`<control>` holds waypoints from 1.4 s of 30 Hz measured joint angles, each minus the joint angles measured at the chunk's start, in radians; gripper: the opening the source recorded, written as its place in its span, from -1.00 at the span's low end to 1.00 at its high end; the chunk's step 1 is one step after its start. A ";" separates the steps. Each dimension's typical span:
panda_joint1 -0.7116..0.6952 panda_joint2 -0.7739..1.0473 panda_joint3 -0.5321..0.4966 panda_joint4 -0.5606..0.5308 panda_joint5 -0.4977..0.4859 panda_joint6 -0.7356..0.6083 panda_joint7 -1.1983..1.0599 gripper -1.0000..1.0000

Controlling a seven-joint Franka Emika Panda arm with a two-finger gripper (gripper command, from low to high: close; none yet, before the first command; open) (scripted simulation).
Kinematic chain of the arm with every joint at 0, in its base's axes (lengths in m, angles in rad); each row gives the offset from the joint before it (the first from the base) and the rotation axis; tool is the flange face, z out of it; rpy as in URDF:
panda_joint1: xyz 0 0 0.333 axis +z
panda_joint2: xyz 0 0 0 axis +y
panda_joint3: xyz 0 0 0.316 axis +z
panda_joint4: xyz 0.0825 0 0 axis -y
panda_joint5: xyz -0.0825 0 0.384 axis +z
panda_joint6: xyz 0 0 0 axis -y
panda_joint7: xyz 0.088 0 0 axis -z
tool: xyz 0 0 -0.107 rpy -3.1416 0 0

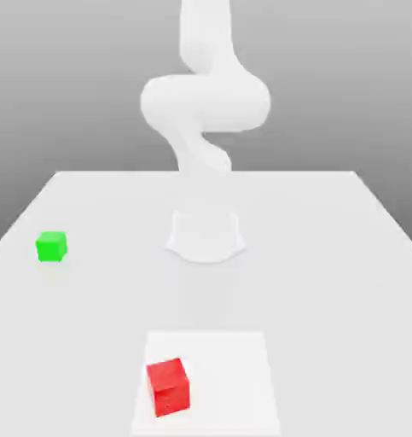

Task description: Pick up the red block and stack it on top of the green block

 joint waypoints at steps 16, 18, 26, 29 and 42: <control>0.085 0.588 -0.145 -0.173 0.084 0.258 -0.352 0.00; 0.080 0.659 -0.150 -0.194 0.087 0.291 -0.389 0.00; 0.040 0.942 -0.129 -0.238 0.094 0.457 -0.494 0.00; 0.009 1.040 -0.090 -0.224 0.135 0.538 -0.525 -1.00; 0.015 0.854 -0.152 -0.258 0.036 0.390 -0.448 -1.00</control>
